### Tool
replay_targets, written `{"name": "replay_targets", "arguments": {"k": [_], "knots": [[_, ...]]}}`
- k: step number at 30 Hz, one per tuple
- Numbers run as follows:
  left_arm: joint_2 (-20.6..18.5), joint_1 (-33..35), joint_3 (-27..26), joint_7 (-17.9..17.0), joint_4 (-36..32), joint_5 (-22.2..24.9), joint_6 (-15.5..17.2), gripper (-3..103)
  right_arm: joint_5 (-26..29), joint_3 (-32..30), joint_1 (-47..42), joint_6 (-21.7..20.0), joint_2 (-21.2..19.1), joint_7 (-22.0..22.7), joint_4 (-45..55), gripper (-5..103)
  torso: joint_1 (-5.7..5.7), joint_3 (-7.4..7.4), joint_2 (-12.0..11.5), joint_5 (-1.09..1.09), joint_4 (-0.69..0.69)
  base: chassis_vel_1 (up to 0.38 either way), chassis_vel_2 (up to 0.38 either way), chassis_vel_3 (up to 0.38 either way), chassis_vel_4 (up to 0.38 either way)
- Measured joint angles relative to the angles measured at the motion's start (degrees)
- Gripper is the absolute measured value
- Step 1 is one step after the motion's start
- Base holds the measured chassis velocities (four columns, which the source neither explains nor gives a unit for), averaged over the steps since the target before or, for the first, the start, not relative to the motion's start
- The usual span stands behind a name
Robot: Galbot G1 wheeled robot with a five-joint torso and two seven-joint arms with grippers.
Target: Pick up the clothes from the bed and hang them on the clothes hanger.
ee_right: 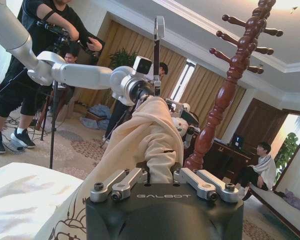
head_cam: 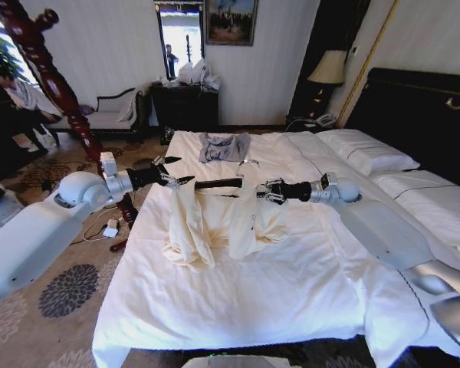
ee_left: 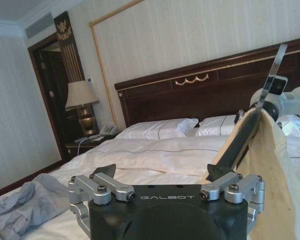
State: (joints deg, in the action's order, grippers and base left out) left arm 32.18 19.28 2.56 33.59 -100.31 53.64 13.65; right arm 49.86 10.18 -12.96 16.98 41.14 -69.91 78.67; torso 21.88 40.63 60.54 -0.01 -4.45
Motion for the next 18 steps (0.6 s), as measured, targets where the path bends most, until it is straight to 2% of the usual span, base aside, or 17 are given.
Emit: {"name": "replay_targets", "arguments": {"k": [2,6,7,9,10,11,13,14,15,16,17,18], "knots": [[0.4,-0.2,-0.3,-0.2,0.2,0.0,0.0,100,0.0,0.0,0.0,-0.1,0.0,0.0,0.0,17,0.0,0.0,0.0,0.0,0.0,0.0,0.0,0.0,0.0],[-0.6,-1.2,-2.3,-0.9,0.4,3.1,0.1,100,-0.2,-0.1,-0.6,-0.1,-0.7,0.0,-0.2,17,0.0,0.0,0.0,0.03,-0.02,0.0,0.0,0.0,0.0],[-1.1,-1.3,-2.7,-1.5,0.2,4.2,0.2,100,-0.3,-0.2,-0.7,-0.1,-0.8,0.0,-0.2,17,0.0,0.0,0.0,0.03,-0.01,0.0,0.0,0.0,0.0],[-2.0,-1.1,-3.7,-4.8,-2.1,7.4,1.3,100,-0.6,-0.5,-1.0,-0.1,-0.9,0.0,-0.5,17,0.0,0.0,0.0,0.02,0.02,0.0,0.0,0.0,0.0],[-2.0,-1.1,-3.7,-4.8,-2.1,7.4,1.3,100,-0.6,-0.5,-1.0,-0.1,-0.9,0.0,-0.5,17,0.0,0.0,0.0,0.02,0.02,0.0,0.0,0.0,0.0],[-2.1,-1.0,-3.9,-7.0,-3.5,8.8,2.1,100,-0.8,-0.5,-1.1,-0.1,-0.9,0.0,-0.6,17,0.0,0.0,0.0,0.02,0.03,0.0,0.0,0.0,0.0],[-1.5,-0.9,-4.1,-16.4,-7.3,11.9,6.2,100,-1.1,-0.5,-1.1,-0.1,-0.9,0.0,-0.8,17,0.0,-0.01,0.0,0.01,0.02,0.0,0.0,0.0,0.0],[-0.7,-0.9,-3.9,-25.9,-11.3,14.5,11.0,100,-1.2,-0.5,-1.0,-0.1,-0.8,0.0,-0.9,17,0.0,0.0,0.0,0.02,-0.03,0.0,0.0,0.0,0.0],[-0.7,-0.9,-3.9,-25.9,-11.3,14.5,11.0,100,-1.2,-0.5,-1.0,-0.1,-0.8,0.0,-0.9,17,0.0,0.0,0.0,0.02,-0.03,0.0,0.0,0.0,0.0],[-0.4,-0.8,-3.8,-30.6,-13.9,15.8,13.9,100,-1.2,-0.5,-1.0,-0.1,-0.7,0.1,-0.9,17,0.0,0.0,0.0,0.02,-0.04,0.0,0.0,0.0,0.0],[-0.4,-0.7,-3.8,-32.6,-15.2,16.3,15.3,100,-1.2,-0.5,-1.0,-0.1,-0.7,0.1,-1.0,17,0.01,0.0,0.0,0.03,-0.04,0.0,0.0,0.0,0.0],[-0.5,0.4,-3.9,-38.7,-19.5,17.5,19.6,100,-1.2,-0.5,-1.0,-0.1,-0.7,0.2,-1.0,17,0.01,-0.01,0.0,0.04,-0.03,0.0,0.0,0.0,0.0]]}}
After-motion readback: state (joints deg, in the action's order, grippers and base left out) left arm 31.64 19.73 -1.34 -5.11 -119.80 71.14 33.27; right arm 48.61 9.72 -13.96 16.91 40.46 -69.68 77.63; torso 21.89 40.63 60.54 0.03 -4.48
